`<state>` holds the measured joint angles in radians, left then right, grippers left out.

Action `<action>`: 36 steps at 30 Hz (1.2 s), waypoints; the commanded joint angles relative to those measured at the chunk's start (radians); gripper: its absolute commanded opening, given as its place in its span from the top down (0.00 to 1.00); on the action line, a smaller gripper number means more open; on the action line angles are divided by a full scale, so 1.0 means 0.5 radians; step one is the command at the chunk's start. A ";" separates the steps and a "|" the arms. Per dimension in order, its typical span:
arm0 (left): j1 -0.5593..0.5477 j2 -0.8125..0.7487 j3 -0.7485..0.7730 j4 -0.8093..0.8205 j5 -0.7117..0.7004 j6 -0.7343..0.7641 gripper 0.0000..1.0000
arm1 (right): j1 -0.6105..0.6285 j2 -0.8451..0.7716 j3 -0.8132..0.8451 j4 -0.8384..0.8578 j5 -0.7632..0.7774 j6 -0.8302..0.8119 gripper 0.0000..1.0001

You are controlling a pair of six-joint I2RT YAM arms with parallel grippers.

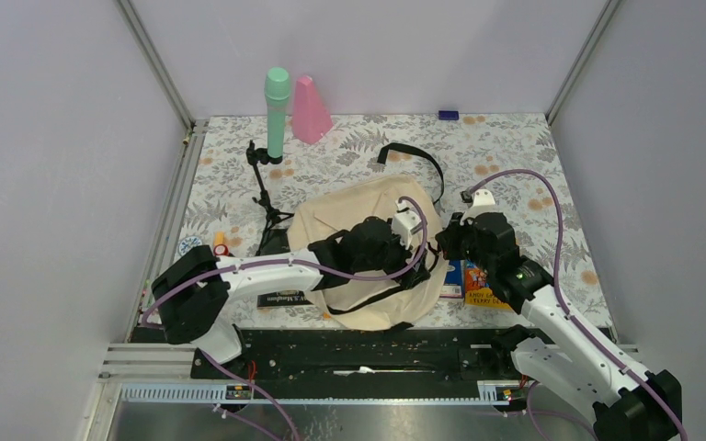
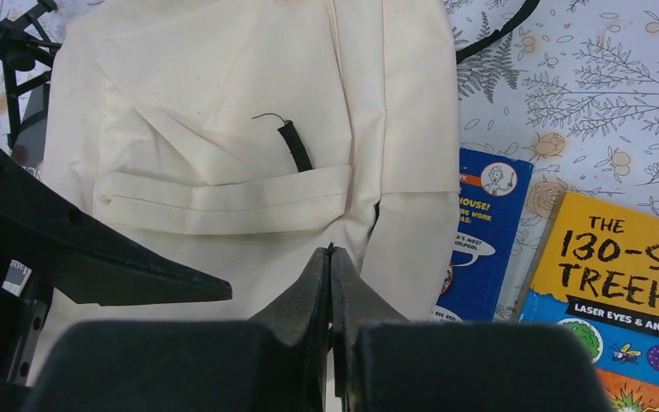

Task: Pack the student bag
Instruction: Unzip the student bag at the center of the board.

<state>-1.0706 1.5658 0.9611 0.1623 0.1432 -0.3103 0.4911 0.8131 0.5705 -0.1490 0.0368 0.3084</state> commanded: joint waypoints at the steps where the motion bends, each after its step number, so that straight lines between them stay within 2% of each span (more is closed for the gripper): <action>1: -0.027 0.022 0.098 -0.034 -0.197 0.074 0.27 | 0.014 -0.016 0.001 0.033 0.040 0.005 1.00; 6: -0.031 0.018 0.068 0.007 -0.263 0.058 0.29 | 0.015 0.004 0.016 0.035 0.022 0.005 1.00; 18: -0.019 0.009 0.013 0.190 -0.219 -0.044 0.18 | 0.015 -0.011 0.026 0.001 0.016 0.018 1.00; 28: -0.001 0.026 -0.034 0.230 -0.279 -0.057 0.22 | 0.015 -0.040 0.022 -0.026 0.013 0.029 1.00; 36: 0.000 0.064 -0.056 0.248 -0.219 -0.048 0.22 | 0.015 -0.049 0.017 -0.031 0.013 0.036 1.00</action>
<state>-1.0737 1.5875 0.9459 0.2306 0.0345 -0.3370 0.4911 0.8066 0.5705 -0.1761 0.0360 0.3157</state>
